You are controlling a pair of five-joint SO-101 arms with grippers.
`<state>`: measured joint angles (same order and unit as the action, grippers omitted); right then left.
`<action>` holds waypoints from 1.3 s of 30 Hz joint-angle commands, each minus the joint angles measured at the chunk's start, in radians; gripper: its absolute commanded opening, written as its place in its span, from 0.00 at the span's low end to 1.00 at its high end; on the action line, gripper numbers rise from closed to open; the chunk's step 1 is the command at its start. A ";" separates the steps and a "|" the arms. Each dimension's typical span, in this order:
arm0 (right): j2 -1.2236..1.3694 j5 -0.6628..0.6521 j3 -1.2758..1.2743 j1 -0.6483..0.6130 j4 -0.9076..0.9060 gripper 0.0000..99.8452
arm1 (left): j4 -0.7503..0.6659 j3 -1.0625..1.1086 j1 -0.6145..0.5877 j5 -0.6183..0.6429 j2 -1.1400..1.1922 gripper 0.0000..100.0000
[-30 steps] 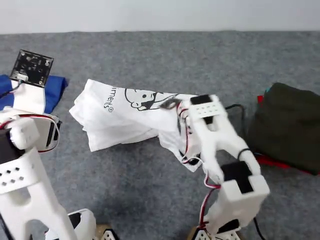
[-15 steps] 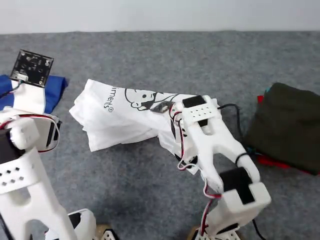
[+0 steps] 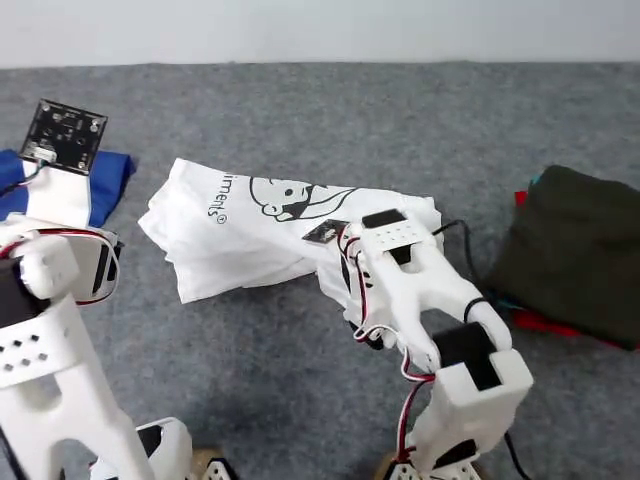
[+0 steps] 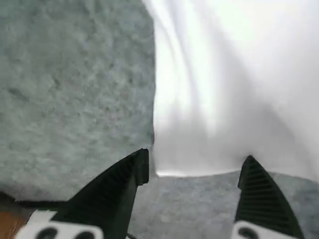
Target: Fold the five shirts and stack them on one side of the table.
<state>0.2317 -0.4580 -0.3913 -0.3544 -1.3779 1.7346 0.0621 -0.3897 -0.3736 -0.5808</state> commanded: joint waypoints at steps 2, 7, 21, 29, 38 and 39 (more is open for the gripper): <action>0.065 0.002 0.006 -0.002 0.090 0.29 | 0.005 -0.002 -0.005 -0.003 -0.028 0.16; 0.133 -0.003 0.063 -0.001 0.064 0.20 | 0.006 -0.002 -0.005 -0.003 -0.028 0.16; 0.050 -0.087 0.164 0.065 -0.107 0.01 | 0.005 -0.002 -0.005 -0.003 -0.028 0.16; -0.291 -0.216 0.315 0.243 -0.341 0.01 | -0.044 0.056 0.003 -0.006 -0.018 0.16; -0.516 -0.238 0.364 0.341 -0.415 0.01 | -0.183 0.377 0.133 -0.091 -0.018 0.16; -0.545 -0.247 0.364 0.341 -0.417 0.01 | -0.195 0.392 0.153 -0.091 -0.018 0.16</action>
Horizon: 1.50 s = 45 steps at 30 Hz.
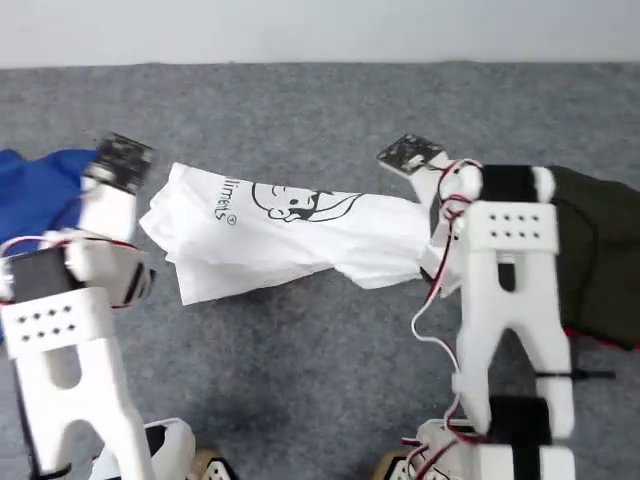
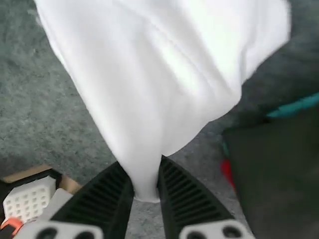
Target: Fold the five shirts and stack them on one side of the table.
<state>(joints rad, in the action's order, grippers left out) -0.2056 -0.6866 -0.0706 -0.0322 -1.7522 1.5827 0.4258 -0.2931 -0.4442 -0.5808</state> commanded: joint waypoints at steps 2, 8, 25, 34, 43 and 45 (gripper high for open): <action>-0.165 -0.035 0.043 0.019 -0.044 0.01 | -0.066 0.042 0.083 -0.021 -0.018 0.16; -0.240 -0.051 0.046 0.076 -0.036 0.01 | -0.118 0.067 0.098 -0.023 -0.008 0.16; -0.278 -0.048 0.230 0.124 -0.042 0.01 | -0.092 -0.137 0.124 -0.114 0.341 0.16; -0.286 -0.046 0.169 0.122 -0.042 0.01 | -0.123 -0.156 0.302 -0.112 0.404 0.21; -0.286 -0.044 0.124 0.122 -0.042 0.01 | -0.132 -0.285 0.325 -0.115 0.657 0.25; -0.285 -0.044 0.124 0.122 -0.041 0.01 | -0.130 -0.309 0.345 -0.115 0.707 0.25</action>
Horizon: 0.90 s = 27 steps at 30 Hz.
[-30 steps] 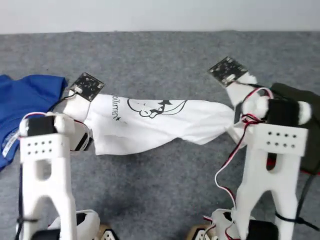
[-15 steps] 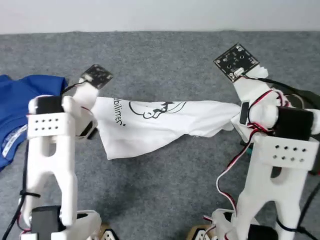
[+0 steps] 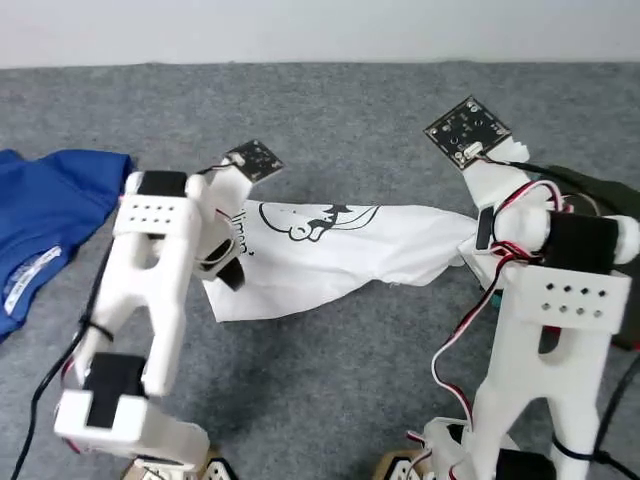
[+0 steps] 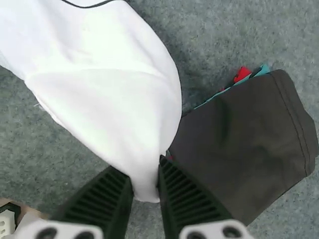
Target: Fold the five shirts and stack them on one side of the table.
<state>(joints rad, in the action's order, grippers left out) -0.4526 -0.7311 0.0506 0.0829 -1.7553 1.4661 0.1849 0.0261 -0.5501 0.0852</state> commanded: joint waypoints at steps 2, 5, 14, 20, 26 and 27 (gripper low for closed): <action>-0.036 0.000 0.003 0.007 -0.038 0.01 | -0.014 -0.077 0.052 -0.009 0.087 0.24; -0.031 0.000 0.003 0.007 -0.038 0.01 | -0.012 -0.074 0.094 -0.009 0.138 0.24; -0.036 -0.005 0.003 0.013 -0.038 0.01 | -0.078 -0.077 0.055 -0.008 0.241 0.19; -0.031 -0.005 0.003 0.013 -0.038 0.01 | -0.075 -0.077 0.060 -0.009 0.273 0.04; -0.031 -0.012 0.003 0.013 -0.036 0.01 | -0.008 -0.079 0.048 -0.009 0.149 0.02; -0.031 -0.023 0.003 0.013 -0.036 0.01 | 0.006 -0.079 0.040 -0.009 0.107 0.02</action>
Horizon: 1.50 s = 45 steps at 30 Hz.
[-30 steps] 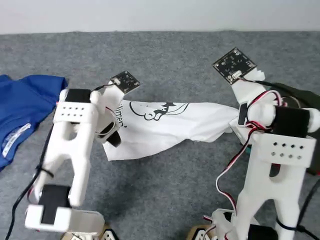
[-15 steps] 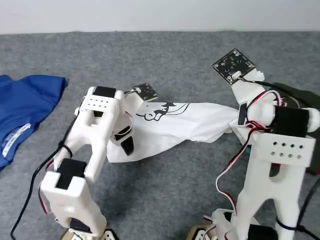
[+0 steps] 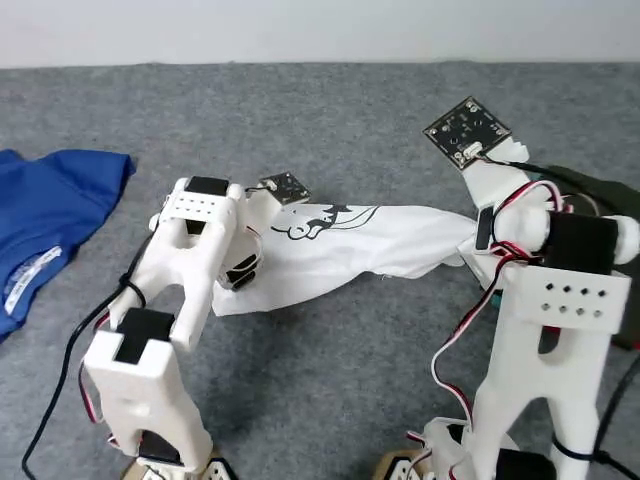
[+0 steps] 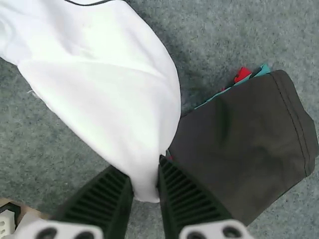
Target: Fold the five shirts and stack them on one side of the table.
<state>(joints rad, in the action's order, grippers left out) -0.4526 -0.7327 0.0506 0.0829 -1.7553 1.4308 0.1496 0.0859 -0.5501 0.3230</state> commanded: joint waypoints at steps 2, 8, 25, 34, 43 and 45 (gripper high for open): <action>-0.031 -0.032 0.006 0.015 -0.036 0.01 | 0.068 -0.044 -0.032 -0.009 -0.230 0.02; -0.031 -0.032 0.006 0.013 -0.022 0.01 | 0.206 -0.039 -0.075 -0.009 -0.514 0.02; -0.031 -0.032 0.005 0.013 -0.033 0.01 | 0.322 0.456 -0.117 -0.239 -0.890 0.13; -0.030 -0.031 0.003 0.010 -0.033 0.01 | 0.292 0.455 -0.109 -0.238 -0.939 0.19; -0.028 -0.026 0.002 0.008 -0.031 0.01 | 0.146 0.455 0.063 -0.141 -0.710 0.19; -0.028 -0.026 0.002 0.008 -0.033 0.01 | 0.107 0.452 0.107 -0.106 -0.631 0.19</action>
<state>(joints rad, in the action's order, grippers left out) -0.4542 -0.7572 0.0445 0.0859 -1.7553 1.5950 0.6084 0.1304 -0.7004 -0.3905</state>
